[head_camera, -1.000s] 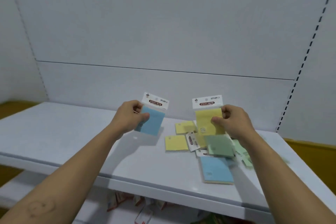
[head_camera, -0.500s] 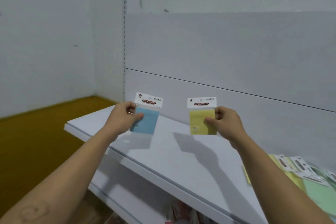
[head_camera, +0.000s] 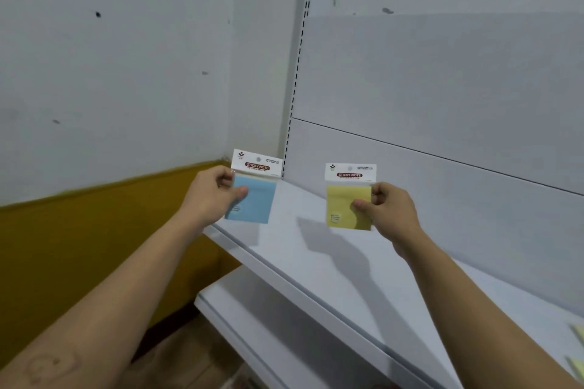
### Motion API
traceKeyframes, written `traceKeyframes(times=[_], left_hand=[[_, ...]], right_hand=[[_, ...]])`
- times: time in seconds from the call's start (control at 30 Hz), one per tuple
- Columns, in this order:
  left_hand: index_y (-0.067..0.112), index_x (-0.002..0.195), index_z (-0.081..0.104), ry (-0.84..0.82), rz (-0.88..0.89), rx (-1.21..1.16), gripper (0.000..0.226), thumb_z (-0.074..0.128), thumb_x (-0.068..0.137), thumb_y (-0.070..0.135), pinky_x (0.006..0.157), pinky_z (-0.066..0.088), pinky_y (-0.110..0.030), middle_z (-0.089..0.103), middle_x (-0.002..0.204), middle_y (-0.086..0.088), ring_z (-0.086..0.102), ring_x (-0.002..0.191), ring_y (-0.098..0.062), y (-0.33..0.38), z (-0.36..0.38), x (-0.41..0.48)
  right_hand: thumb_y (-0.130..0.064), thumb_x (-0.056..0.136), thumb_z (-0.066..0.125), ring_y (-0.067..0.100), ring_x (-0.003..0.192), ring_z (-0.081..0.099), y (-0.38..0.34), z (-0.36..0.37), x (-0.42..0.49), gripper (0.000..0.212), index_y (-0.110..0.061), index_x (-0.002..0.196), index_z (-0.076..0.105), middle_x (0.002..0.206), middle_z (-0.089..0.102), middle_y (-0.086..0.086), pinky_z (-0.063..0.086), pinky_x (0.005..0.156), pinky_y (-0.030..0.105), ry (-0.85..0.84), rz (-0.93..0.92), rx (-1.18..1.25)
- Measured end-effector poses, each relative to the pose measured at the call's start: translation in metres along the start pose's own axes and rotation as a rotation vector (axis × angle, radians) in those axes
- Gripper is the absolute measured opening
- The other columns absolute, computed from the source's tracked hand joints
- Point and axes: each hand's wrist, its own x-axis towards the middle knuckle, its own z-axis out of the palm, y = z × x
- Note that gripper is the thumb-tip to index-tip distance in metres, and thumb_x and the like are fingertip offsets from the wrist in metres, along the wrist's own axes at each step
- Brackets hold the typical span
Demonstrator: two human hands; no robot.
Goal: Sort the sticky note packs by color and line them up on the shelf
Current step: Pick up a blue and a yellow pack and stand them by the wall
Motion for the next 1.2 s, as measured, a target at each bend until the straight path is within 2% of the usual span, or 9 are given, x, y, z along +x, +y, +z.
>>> traceKeyframes(times=[0.13,0.33,0.47,0.6,0.73,0.83,1.0,1.1,1.2], left_hand=[[0.014,0.092,0.061,-0.004,-0.031,-0.023,0.018,0.074,0.08,0.011,0.064,0.056,-0.029,0.069,0.092,-0.004,0.068,0.079,-0.015,-0.022,-0.005,0.023],[0.014,0.092,0.06,-0.002,-0.087,-0.024,0.018,0.074,0.081,0.011,0.061,0.054,-0.025,0.07,0.092,-0.001,0.069,0.082,-0.015,-0.055,0.008,0.08],[0.012,0.09,0.061,-0.021,-0.093,-0.019,0.016,0.073,0.081,0.009,0.057,0.05,-0.02,0.068,0.085,0.0,0.066,0.073,-0.01,-0.069,0.032,0.123],[0.012,0.087,0.061,-0.093,-0.092,-0.002,0.012,0.071,0.082,0.006,0.064,0.055,-0.027,0.069,0.086,-0.003,0.066,0.074,-0.014,-0.078,0.069,0.17],[0.012,0.088,0.061,-0.135,-0.089,0.004,0.011,0.07,0.083,0.006,0.068,0.057,-0.035,0.069,0.087,-0.004,0.066,0.073,-0.013,-0.088,0.101,0.208],[0.014,0.087,0.061,-0.171,-0.099,0.002,0.012,0.069,0.084,0.006,0.064,0.058,-0.03,0.07,0.087,0.0,0.067,0.071,-0.007,-0.097,0.119,0.23],[0.014,0.086,0.061,-0.257,-0.075,-0.039,0.014,0.068,0.084,0.001,0.061,0.055,-0.023,0.068,0.082,-0.002,0.066,0.067,-0.006,-0.113,0.146,0.261],[0.013,0.088,0.061,-0.321,-0.082,-0.058,0.015,0.067,0.084,0.0,0.061,0.054,-0.021,0.067,0.08,0.0,0.066,0.066,-0.006,-0.124,0.162,0.277],[0.009,0.093,0.061,-0.372,-0.09,-0.089,0.013,0.065,0.085,-0.001,0.059,0.051,-0.018,0.066,0.081,-0.002,0.064,0.069,-0.009,-0.135,0.176,0.294]], right_hand=[[-0.011,0.076,0.074,0.023,0.076,0.059,0.004,0.035,0.024,0.015,-0.013,0.077,0.059,0.081,0.063,0.008,0.044,0.058,0.028,-0.042,0.002,0.013],[-0.01,0.076,0.074,0.021,0.073,0.056,0.03,0.08,0.078,0.016,-0.005,0.081,0.059,0.079,0.062,0.009,0.043,0.06,0.03,-0.07,0.026,0.046],[-0.009,0.076,0.073,0.023,0.075,0.059,0.051,0.094,0.115,0.016,-0.005,0.08,0.059,0.08,0.063,0.011,0.045,0.065,0.032,-0.055,0.046,0.065],[-0.011,0.076,0.073,0.029,0.079,0.062,0.079,0.103,0.155,0.017,-0.004,0.082,0.059,0.087,0.065,0.02,0.043,0.064,0.032,-0.017,0.084,0.074],[-0.012,0.076,0.073,0.021,0.07,0.056,0.099,0.11,0.183,0.016,-0.006,0.08,0.059,0.078,0.063,0.012,0.041,0.06,0.031,0.016,0.1,0.091],[-0.011,0.076,0.073,0.018,0.067,0.057,0.108,0.116,0.194,0.013,-0.011,0.078,0.06,0.077,0.067,0.007,0.041,0.058,0.029,0.049,0.114,0.097],[-0.012,0.076,0.074,0.011,0.066,0.063,0.121,0.123,0.202,0.014,-0.019,0.077,0.063,0.071,0.068,-0.008,0.042,0.056,0.024,0.095,0.143,0.099],[-0.011,0.076,0.075,0.017,0.073,0.067,0.129,0.127,0.203,0.014,-0.02,0.079,0.064,0.075,0.071,-0.006,0.051,0.065,0.031,0.138,0.187,0.093],[-0.011,0.075,0.076,0.019,0.076,0.069,0.133,0.133,0.203,0.014,-0.018,0.081,0.065,0.078,0.072,-0.004,0.053,0.071,0.036,0.181,0.219,0.068]])
